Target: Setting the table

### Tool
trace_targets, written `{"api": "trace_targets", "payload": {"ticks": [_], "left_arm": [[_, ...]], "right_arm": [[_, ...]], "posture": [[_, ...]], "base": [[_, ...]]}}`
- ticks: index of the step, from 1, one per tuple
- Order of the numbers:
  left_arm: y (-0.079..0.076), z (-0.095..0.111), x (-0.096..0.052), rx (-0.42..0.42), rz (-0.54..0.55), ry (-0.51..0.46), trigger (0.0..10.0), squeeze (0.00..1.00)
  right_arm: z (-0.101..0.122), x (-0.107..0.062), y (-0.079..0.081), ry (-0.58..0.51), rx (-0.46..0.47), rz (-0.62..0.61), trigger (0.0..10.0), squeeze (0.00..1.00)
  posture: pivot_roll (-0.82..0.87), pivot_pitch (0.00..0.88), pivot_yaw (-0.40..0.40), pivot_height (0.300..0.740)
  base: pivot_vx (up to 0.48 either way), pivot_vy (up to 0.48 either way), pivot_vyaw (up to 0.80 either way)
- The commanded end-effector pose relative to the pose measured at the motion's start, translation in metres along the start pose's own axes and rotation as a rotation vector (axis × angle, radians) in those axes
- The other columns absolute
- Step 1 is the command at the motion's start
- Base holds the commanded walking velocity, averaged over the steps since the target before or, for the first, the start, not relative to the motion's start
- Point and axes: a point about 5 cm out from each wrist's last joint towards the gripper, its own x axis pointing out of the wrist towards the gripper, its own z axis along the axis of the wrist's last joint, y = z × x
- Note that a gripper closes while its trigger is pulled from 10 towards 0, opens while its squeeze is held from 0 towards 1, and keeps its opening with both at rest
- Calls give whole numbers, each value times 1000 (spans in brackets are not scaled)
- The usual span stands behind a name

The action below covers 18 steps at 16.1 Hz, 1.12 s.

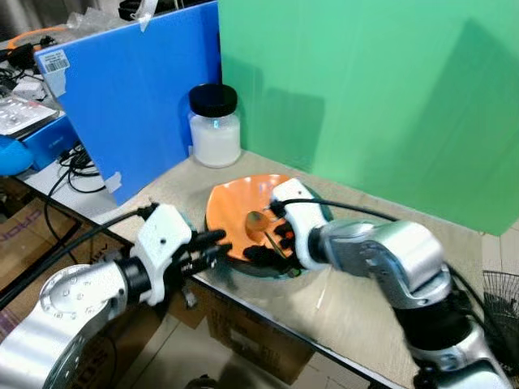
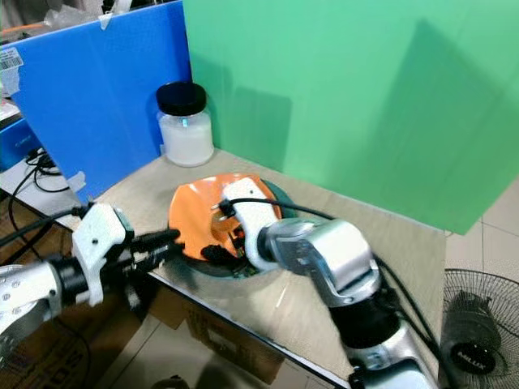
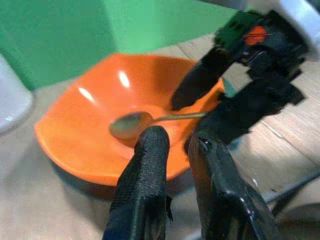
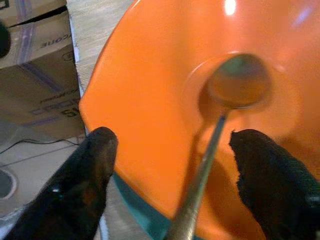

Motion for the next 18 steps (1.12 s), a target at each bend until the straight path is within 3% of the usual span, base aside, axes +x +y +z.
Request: {"api": "trace_targets", "payload": {"ticks": [1,5,18], "left_arm": [[-3,4,-1,16,-26,-1,10000,0],[-3,6,-3,14,-42,3,10000,0],[-3,2,-4,5,-67,46,10000,0]], "right_arm": [[0,1,-4,28,8,-39,0,0],[-5,10,-6,80,44,-87,0,0],[-1,12,-10,56,94,-119,0,0]], "posture": [[213,0,-29,740],[214,0,-27,740],[216,0,-27,740]], "base": [[0,0,0],[0,0,0],[0,0,0]]}}
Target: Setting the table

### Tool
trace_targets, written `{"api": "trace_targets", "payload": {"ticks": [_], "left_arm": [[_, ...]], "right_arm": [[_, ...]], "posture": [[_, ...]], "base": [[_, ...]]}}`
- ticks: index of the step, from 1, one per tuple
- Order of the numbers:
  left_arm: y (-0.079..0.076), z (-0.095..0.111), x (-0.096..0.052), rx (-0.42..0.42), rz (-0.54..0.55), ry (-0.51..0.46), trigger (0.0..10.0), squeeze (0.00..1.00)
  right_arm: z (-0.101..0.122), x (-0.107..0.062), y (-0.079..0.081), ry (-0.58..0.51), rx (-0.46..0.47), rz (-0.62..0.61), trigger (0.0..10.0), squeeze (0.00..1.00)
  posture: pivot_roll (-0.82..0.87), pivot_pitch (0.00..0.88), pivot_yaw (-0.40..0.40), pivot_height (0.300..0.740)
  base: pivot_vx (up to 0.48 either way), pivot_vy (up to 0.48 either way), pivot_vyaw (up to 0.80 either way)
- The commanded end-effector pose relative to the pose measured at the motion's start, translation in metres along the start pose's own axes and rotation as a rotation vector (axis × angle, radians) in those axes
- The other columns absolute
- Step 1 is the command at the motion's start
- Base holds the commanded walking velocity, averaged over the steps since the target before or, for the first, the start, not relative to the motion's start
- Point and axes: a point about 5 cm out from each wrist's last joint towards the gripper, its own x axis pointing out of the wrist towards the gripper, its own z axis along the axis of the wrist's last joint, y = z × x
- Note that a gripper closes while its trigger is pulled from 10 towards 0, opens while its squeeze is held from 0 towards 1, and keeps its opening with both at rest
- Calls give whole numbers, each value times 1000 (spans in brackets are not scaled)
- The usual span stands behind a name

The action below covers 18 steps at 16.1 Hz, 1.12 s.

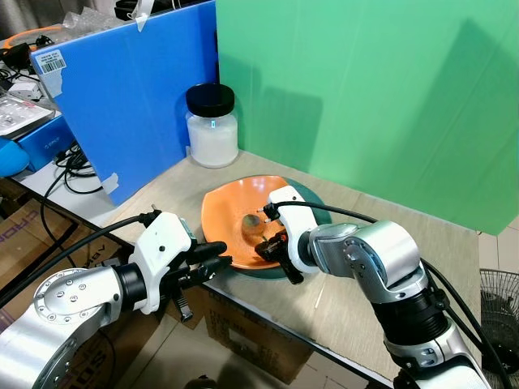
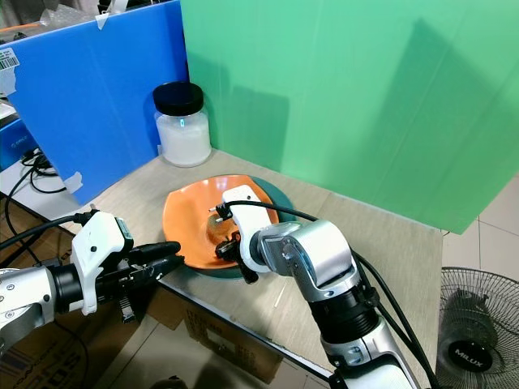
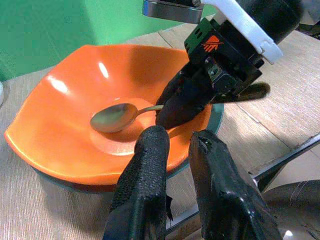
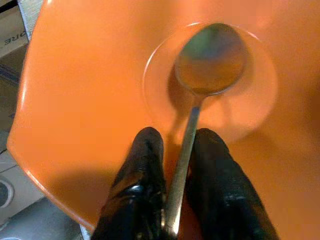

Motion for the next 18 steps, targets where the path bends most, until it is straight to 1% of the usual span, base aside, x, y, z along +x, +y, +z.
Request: {"api": "trace_targets", "payload": {"ticks": [1,3,4,8,9,10,11,12,13,14,15,16,17,18], "left_arm": [[-1,2,0,15,-7,3,10000,0],[-1,2,0,19,-2,2,10000,0],[1,3,0,23,7,-5,10000,0],[3,7,1,29,13,-21,10000,0],[3,8,1,30,13,-22,10000,0],[2,9,1,32,17,-32,10000,0],[2,10,2,29,20,-49,10000,0],[1,11,2,26,20,-57,10000,0],[1,11,2,23,23,-68,10000,0],[1,13,4,17,30,-97,10000,0],[0,14,8,11,23,-120,10000,0],[-1,14,12,11,18,-129,10000,0],[-2,16,18,13,16,-148,10000,0],[-3,19,22,15,22,-166,10000,0]], "right_arm": [[5,-2,-5,-12,10,-20,0,0],[8,-3,-6,-35,19,-24,0,0],[16,-7,-8,-100,46,-30,0,0],[30,-17,-15,-205,69,-43,0,0],[30,-17,-16,-205,71,-47,0,0],[33,-20,-18,-234,89,-59,0,0],[37,-25,-22,-301,106,-78,0,0],[40,-27,-24,-334,109,-88,0,0],[42,-33,-27,-368,119,-92,0,0],[47,-50,-37,-473,156,-137,0,0],[45,-67,-50,-534,158,-207,196,0],[45,-73,-52,-560,144,-226,2706,0],[46,-85,-57,-636,133,-272,4235,0],[49,-94,-59,-717,124,-302,10000,0]], "posture": [[216,0,-27,740],[215,0,-25,740],[211,0,-22,740],[204,0,-18,740],[204,0,-18,740],[206,0,-20,740],[205,0,-21,740],[205,0,-22,740],[204,0,-22,740],[198,0,-21,740],[187,0,-14,740],[180,0,-9,740],[172,0,-3,740],[168,0,-1,740]], "base": [[0,0,0],[0,0,0],[0,0,0],[0,0,0],[0,0,0],[0,0,0],[0,0,0],[0,0,0],[0,0,0],[0,0,0],[0,0,0],[0,0,0],[0,0,0],[0,0,0]]}}
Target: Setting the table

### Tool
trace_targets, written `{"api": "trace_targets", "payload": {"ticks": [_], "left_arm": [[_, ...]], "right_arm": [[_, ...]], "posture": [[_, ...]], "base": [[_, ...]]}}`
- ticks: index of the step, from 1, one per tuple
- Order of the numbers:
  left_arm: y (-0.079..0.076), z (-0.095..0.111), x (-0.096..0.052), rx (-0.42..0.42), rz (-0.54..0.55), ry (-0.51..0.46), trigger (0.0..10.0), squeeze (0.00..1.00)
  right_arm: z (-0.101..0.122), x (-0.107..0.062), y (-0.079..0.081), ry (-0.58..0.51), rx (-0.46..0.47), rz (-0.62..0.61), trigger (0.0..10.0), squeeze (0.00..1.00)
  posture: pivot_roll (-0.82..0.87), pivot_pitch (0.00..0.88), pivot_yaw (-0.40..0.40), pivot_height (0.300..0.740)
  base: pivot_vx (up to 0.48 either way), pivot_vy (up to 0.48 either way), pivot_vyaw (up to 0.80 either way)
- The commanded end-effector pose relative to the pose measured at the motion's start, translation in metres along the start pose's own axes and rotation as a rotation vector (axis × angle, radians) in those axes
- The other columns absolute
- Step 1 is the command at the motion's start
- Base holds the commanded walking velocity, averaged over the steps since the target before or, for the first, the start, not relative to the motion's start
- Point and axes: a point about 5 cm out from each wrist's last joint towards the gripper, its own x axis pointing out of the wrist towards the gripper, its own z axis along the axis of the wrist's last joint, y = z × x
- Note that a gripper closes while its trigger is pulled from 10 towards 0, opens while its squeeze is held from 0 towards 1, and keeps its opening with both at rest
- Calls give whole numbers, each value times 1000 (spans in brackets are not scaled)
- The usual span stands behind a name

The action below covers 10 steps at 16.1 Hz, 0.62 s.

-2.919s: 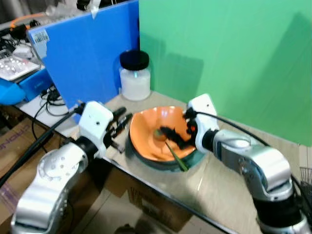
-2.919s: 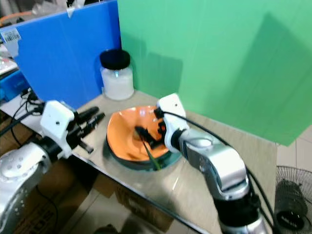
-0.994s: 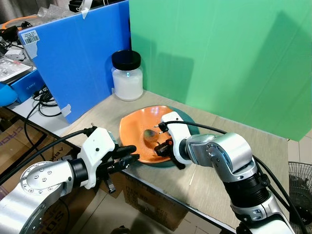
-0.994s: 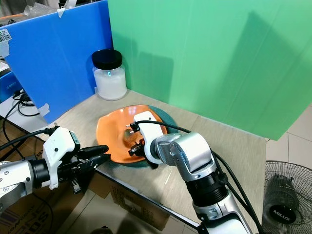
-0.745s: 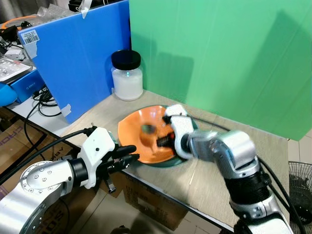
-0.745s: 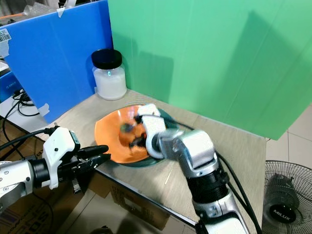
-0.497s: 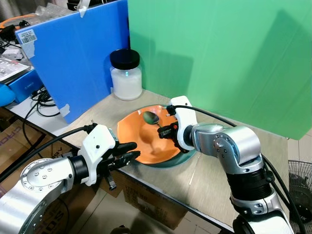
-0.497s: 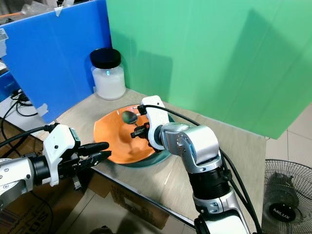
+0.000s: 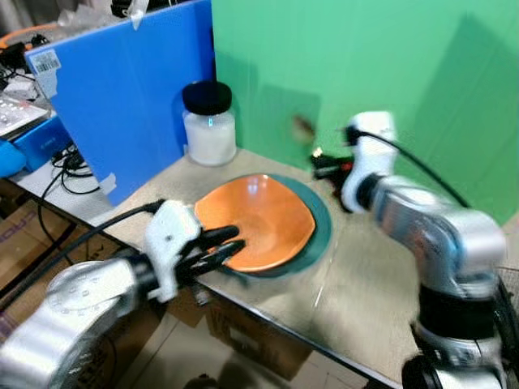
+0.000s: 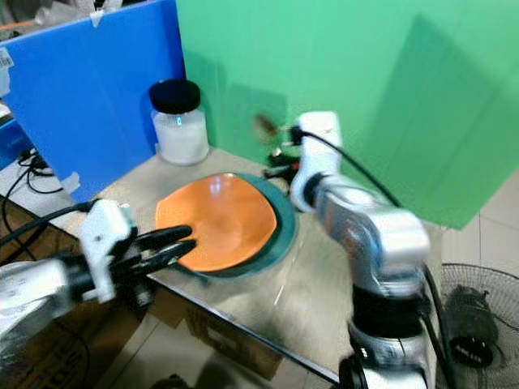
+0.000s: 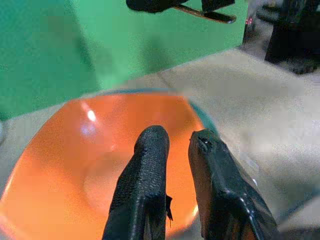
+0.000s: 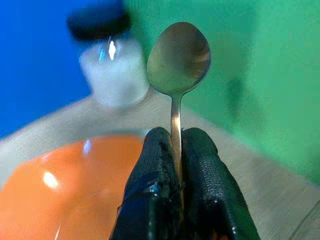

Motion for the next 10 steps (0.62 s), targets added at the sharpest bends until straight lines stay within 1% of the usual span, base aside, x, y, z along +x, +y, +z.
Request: {"api": "trace_targets", "payload": {"ticks": [1,2,3,4,5,6,7,8,9,10], "left_arm": [[0,6,9,19,25,-30,10000,0],[1,8,14,16,64,-53,10000,0],[2,8,19,16,111,-65,10000,0],[4,7,22,16,169,-68,10000,0],[6,7,24,17,201,-80,10000,0],[8,11,28,1,275,-126,10000,0],[8,12,29,7,297,-140,10000,0],[8,15,31,-4,349,-170,10000,0],[5,16,31,13,361,-174,10000,0],[3,16,32,19,359,-175,10000,0]], "right_arm": [[21,-14,-7,-217,-38,-64,10000,0],[22,-22,-9,-293,-45,-71,10000,0],[15,-30,-10,-299,-41,-82,10000,0],[5,-35,-12,-268,-34,-114,10000,0],[2,-38,-10,-268,-37,-100,10000,0],[-12,-47,-6,-247,-76,-78,10000,0],[-16,-49,-7,-251,-93,-95,10000,0],[-26,-54,-9,-253,-56,-140,10000,0],[-27,-58,-11,-281,-47,-170,10000,0],[-27,-61,-11,-303,-66,-184,10000,0]], "posture": [[160,0,3,740],[145,0,12,740],[139,0,15,740],[137,0,16,740],[137,0,16,740],[132,0,15,740],[133,0,11,740],[132,0,9,740],[131,0,9,740],[131,0,9,740]], "base": [[0,0,0],[0,0,0],[0,0,0],[0,0,0],[0,0,0],[0,0,0],[0,0,0],[0,0,0],[0,0,0],[0,0,-800]]}}
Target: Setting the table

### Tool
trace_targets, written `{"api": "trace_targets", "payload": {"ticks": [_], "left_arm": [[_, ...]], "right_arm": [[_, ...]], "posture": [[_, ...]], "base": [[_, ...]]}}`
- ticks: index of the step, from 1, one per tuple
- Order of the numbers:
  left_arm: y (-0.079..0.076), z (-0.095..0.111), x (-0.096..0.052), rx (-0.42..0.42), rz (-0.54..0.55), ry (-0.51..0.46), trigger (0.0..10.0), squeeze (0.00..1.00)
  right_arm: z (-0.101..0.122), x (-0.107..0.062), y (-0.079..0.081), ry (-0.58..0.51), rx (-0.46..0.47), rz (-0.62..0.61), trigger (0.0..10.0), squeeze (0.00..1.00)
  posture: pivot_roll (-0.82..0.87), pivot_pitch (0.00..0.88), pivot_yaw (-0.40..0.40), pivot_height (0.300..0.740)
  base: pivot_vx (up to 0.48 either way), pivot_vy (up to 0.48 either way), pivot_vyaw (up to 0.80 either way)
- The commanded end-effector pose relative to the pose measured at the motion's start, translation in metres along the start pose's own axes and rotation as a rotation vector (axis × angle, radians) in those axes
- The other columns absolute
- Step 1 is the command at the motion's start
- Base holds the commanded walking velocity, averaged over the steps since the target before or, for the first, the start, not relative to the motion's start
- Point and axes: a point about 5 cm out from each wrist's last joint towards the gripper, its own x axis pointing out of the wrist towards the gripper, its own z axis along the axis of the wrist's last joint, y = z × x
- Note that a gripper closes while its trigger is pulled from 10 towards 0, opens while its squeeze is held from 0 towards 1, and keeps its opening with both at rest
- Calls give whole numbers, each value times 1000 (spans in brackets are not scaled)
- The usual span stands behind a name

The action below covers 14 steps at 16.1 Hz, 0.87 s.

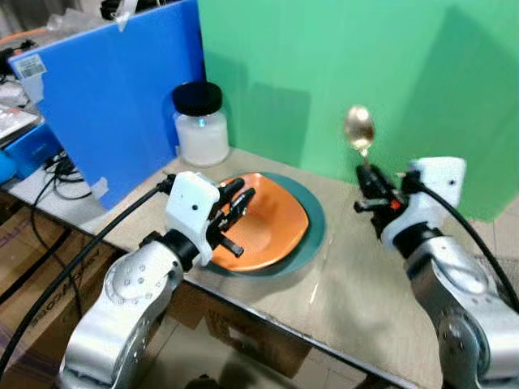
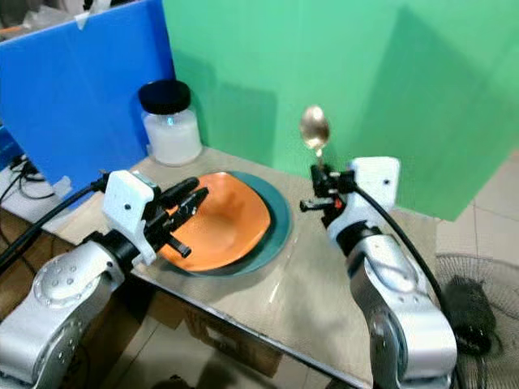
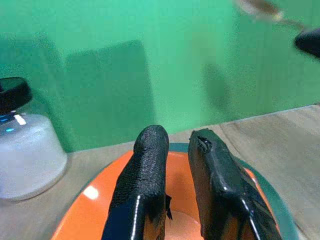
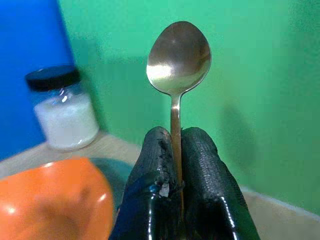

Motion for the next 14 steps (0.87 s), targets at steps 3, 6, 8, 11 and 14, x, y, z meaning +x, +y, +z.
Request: {"api": "trace_targets", "payload": {"ticks": [3,6,8,11,14], "left_arm": [[-4,-2,-2,-16,44,-5,10000,0],[2,-1,-2,-21,109,-5,10000,0],[6,-2,-3,-11,143,-2,10000,0],[12,-4,-3,-4,182,3,10000,0],[15,0,-3,-4,197,-11,10000,0]], "right_arm": [[5,-5,1,-49,26,-53,10000,0],[3,-5,6,-40,5,-57,10000,0],[2,-3,6,-38,-17,-54,10000,0],[2,1,9,-34,-40,-42,10000,0],[3,2,12,-32,-65,-22,10000,0]], "posture": [[120,0,6,740],[124,0,1,740],[128,0,-4,740],[134,0,-5,740],[143,0,-18,740]], "base": [[0,0,-800],[0,0,-800],[0,0,-778],[0,0,-746],[0,0,-710]]}}
